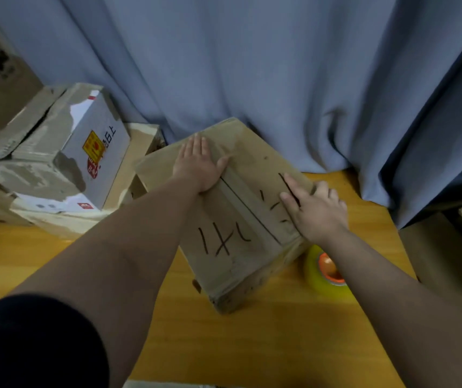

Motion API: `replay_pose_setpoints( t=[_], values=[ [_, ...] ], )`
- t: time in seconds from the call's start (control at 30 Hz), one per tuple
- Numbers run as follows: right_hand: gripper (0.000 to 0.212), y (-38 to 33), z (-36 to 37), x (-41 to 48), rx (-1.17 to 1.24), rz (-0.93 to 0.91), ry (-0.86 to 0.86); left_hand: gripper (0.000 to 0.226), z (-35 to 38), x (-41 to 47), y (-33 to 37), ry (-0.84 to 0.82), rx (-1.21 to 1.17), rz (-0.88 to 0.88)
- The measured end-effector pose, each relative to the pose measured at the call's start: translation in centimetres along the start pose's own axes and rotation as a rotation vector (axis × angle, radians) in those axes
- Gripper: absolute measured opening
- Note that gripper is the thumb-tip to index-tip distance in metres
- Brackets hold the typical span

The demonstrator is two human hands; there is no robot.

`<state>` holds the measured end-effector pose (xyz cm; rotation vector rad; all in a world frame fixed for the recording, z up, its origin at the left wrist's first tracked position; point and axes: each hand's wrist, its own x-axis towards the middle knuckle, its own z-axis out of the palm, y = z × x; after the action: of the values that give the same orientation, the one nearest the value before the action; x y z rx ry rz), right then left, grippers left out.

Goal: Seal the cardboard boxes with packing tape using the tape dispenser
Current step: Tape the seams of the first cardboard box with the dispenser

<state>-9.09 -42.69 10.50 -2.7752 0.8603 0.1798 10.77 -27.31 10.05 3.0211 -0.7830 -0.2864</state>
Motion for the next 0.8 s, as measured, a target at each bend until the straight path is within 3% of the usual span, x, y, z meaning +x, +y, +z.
replay_pose_setpoints(
  t=[0.13,0.33,0.43,0.53,0.63,0.73,0.8],
  values=[
    [0.049,-1.3,0.3,0.1,0.006,0.090,0.036,0.081,-0.4,-0.5,0.9,-0.026,0.007,0.053],
    [0.049,-2.3,0.6,-0.1,-0.015,0.157,0.089,0.103,0.7,-11.1,5.6,-0.157,0.028,0.508],
    [0.049,-2.2,0.5,-0.4,-0.001,0.161,0.108,0.106,1.2,-14.6,6.8,-0.160,0.151,0.634],
    [0.051,-1.4,0.3,-1.6,0.024,0.159,0.159,0.092,0.9,-14.6,6.5,-0.156,0.212,0.703],
    [0.053,-0.2,0.5,-3.8,0.114,0.183,0.222,0.094,0.8,-14.2,6.2,-0.185,0.244,0.762],
    [0.049,1.6,1.1,-4.8,0.263,0.123,0.307,0.093,2.0,-14.4,7.4,-0.116,0.246,0.666],
    [0.043,3.2,1.6,-4.6,0.509,0.102,0.378,0.085,2.9,-14.2,8.6,-0.015,0.247,0.594]
  ],
)
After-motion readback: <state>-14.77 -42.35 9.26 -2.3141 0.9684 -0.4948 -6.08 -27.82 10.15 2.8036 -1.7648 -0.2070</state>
